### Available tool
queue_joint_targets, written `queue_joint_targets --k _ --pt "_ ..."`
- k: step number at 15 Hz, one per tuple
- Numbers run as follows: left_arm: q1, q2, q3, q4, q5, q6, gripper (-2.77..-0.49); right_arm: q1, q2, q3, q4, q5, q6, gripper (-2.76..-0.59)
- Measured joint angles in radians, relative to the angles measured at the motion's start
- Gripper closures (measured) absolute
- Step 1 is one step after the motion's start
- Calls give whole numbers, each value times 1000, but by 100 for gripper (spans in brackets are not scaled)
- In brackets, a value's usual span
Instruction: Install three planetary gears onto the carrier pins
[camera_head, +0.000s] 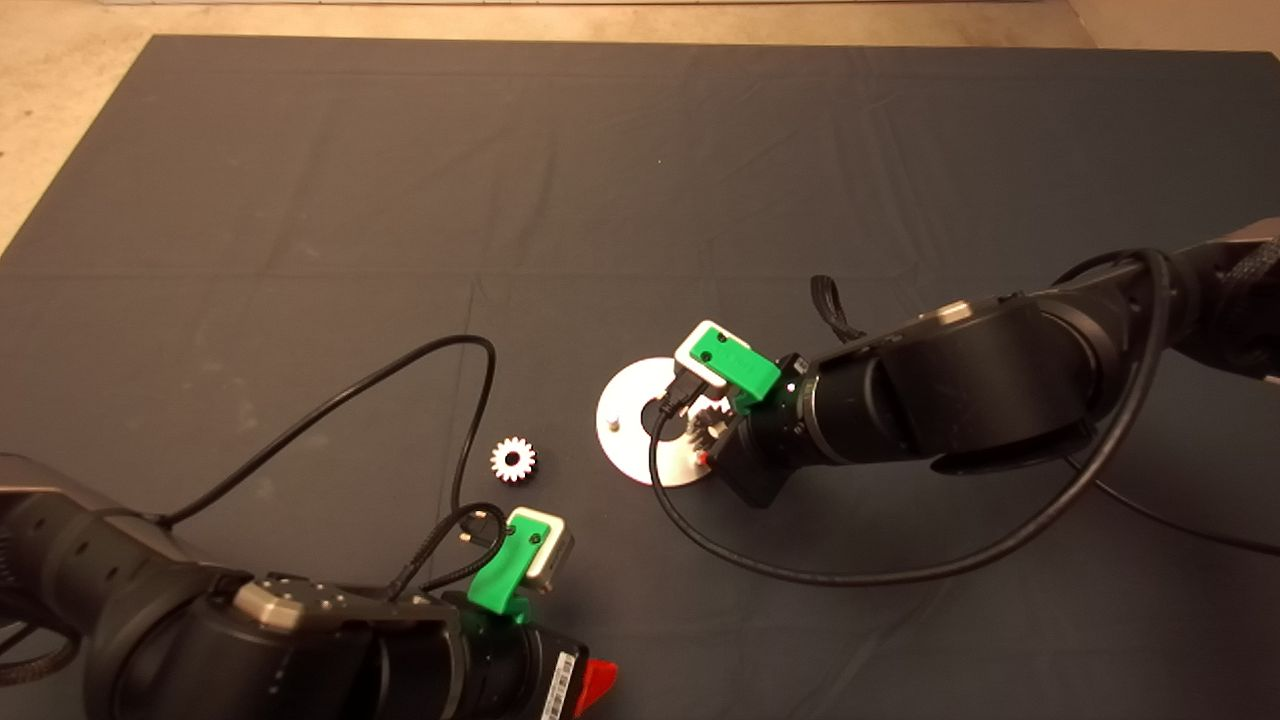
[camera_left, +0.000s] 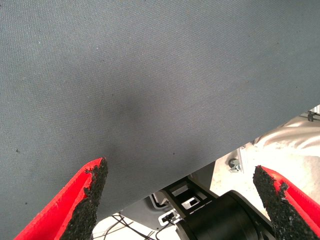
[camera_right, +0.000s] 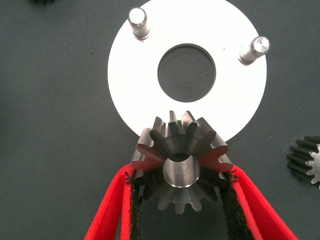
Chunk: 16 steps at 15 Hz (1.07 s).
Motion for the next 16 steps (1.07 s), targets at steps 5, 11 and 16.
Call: queue_joint_targets --k 5,11,16 --pt "0 -3 0 0 0 0 -207 -8 9 -1 0 -3 -33 -89" --pt "0 -2 0 1 0 0 -207 -89 8 -1 0 -4 -39 -89" --pt "0 -2 0 1 0 0 -207 -91 9 -27 -1 -4 -41 -89"
